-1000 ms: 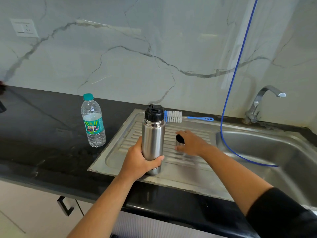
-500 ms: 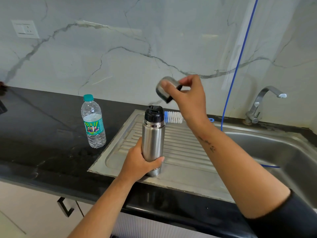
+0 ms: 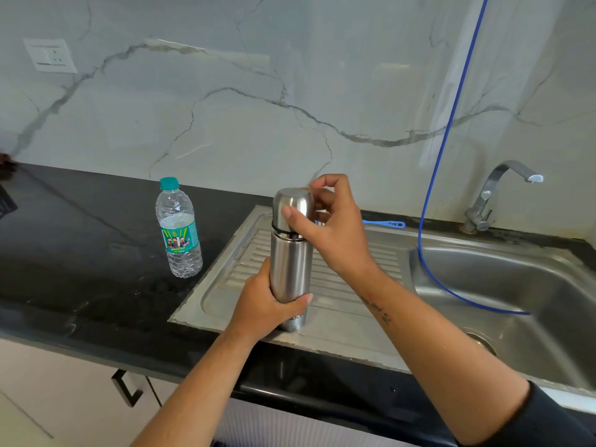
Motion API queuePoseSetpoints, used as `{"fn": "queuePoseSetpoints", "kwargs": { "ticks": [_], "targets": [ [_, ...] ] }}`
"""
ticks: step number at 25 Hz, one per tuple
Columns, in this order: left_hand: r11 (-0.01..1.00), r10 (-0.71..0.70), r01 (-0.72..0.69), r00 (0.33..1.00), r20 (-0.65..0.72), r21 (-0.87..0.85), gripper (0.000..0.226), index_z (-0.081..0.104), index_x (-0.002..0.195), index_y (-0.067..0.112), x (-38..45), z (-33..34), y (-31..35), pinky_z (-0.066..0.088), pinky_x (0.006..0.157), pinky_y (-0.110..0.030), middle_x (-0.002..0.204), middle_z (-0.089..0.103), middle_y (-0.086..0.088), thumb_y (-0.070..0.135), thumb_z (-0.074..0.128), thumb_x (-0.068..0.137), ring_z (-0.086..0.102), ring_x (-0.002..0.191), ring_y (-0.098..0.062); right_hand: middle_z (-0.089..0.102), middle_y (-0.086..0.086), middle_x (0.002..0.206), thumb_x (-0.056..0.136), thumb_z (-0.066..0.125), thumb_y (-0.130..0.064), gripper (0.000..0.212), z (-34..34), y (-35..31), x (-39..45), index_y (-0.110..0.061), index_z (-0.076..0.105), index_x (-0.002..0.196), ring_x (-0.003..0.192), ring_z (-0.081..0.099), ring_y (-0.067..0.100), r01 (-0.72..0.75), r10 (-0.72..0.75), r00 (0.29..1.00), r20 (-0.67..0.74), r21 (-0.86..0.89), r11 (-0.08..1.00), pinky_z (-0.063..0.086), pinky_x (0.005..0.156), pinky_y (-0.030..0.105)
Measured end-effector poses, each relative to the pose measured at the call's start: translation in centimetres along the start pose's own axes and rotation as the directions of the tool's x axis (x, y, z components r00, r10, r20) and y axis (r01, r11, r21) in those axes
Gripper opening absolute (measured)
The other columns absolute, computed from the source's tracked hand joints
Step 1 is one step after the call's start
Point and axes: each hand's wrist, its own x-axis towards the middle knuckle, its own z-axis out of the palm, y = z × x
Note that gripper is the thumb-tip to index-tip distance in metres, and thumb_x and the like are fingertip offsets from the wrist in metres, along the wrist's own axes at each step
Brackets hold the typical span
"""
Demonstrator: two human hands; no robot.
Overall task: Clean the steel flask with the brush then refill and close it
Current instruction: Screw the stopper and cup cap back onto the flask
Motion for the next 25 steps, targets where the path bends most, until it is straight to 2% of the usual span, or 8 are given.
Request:
{"fn": "queuePoseSetpoints", "kwargs": {
  "ticks": [2,5,10,15,18,21,23,25],
  "targets": [
    [1.000,0.006,-0.006,1.000,0.000,0.000,0.072,0.048,0.128,0.039,-0.1,0.0,0.0,0.056,0.074,-0.015,0.106,0.067,0.016,0.037,0.093,0.071,0.065,0.097,0.004,0.071,-0.004,0.108,0.082,0.085,-0.030,0.056,-0.6,0.3,0.2,-0.025,0.048,0.124,0.100,0.069,0.013,0.010,-0.008,0.997,0.078,-0.024,1.000,0.058,0.089,0.033],
    [1.000,0.007,-0.007,1.000,-0.002,0.000,0.072,0.048,0.128,0.039,-0.1,0.0,0.0,0.056,0.075,-0.014,0.105,0.067,0.018,0.037,0.092,0.071,0.065,0.097,0.006,0.066,-0.008,0.112,0.082,0.085,-0.028,0.057,-1.6,-0.8,1.2,-0.027,0.051,0.128,0.096,0.067,0.009,0.037,-0.006,0.976,0.218,-0.136,0.990,0.057,0.083,0.025],
    [1.000,0.004,-0.004,1.000,0.000,0.007,0.070,0.049,0.125,0.040,-0.1,0.0,-0.1,0.056,0.073,-0.014,0.104,0.067,0.016,0.036,0.093,0.070,0.066,0.096,0.004,0.062,-0.015,0.113,0.083,0.081,-0.039,0.057,-2.8,-4.2,4.5,-0.031,0.055,0.134,0.095,0.063,0.003,0.255,0.047,0.824,0.565,-0.443,0.859,0.049,0.076,0.011],
    [1.000,-0.009,0.009,1.000,0.004,0.009,0.071,0.049,0.126,0.039,-0.1,0.1,-0.3,0.056,0.071,-0.013,0.104,0.068,0.015,0.037,0.092,0.070,0.066,0.096,0.004,0.056,-0.008,0.090,0.080,0.079,-0.049,0.053,-1.4,-5.6,5.8,-0.022,0.051,0.116,0.079,0.058,0.010,0.327,0.176,0.796,0.579,-0.657,0.679,0.042,0.060,0.022],
    [1.000,-0.013,0.013,1.000,0.006,0.008,0.072,0.050,0.127,0.039,0.0,0.1,-0.5,0.059,0.073,-0.017,0.105,0.068,0.016,0.040,0.092,0.069,0.067,0.095,0.004,0.057,-0.003,0.094,0.078,0.084,-0.036,0.054,-1.2,-6.9,6.3,-0.021,0.048,0.115,0.079,0.058,0.013,0.350,0.258,0.700,0.666,-0.635,0.688,0.044,0.061,0.025],
    [1.000,-0.004,0.003,1.000,0.007,0.014,0.073,0.050,0.129,0.038,0.0,0.1,-0.7,0.061,0.079,-0.022,0.106,0.068,0.016,0.039,0.092,0.069,0.067,0.096,0.003,0.057,-0.008,0.095,0.077,0.084,-0.026,0.051,-1.3,-8.0,7.1,-0.025,0.053,0.117,0.080,0.058,0.011,0.338,0.328,0.614,0.717,-0.615,0.712,0.045,0.064,0.024],
    [1.000,-0.005,0.005,1.000,0.012,0.009,0.074,0.050,0.129,0.038,0.1,0.1,-0.8,0.062,0.083,-0.027,0.107,0.068,0.016,0.039,0.092,0.069,0.068,0.098,0.001,0.060,-0.008,0.096,0.079,0.082,-0.037,0.045,-0.8,-8.2,7.2,-0.025,0.057,0.114,0.078,0.065,0.012,0.328,0.360,0.644,0.675,-0.669,0.667,0.049,0.064,0.026],
    [1.000,-0.010,0.010,1.000,0.007,0.005,0.074,0.051,0.130,0.037,0.1,0.2,-0.9,0.063,0.083,-0.032,0.106,0.069,0.014,0.041,0.092,0.068,0.069,0.097,-0.003,0.065,0.000,0.094,0.084,0.074,-0.049,0.037,0.3,-7.8,6.6,-0.020,0.061,0.103,0.067,0.071,0.019,0.317,0.398,0.712,0.578,-0.771,0.552,0.054,0.062,0.029]
  ]
}}
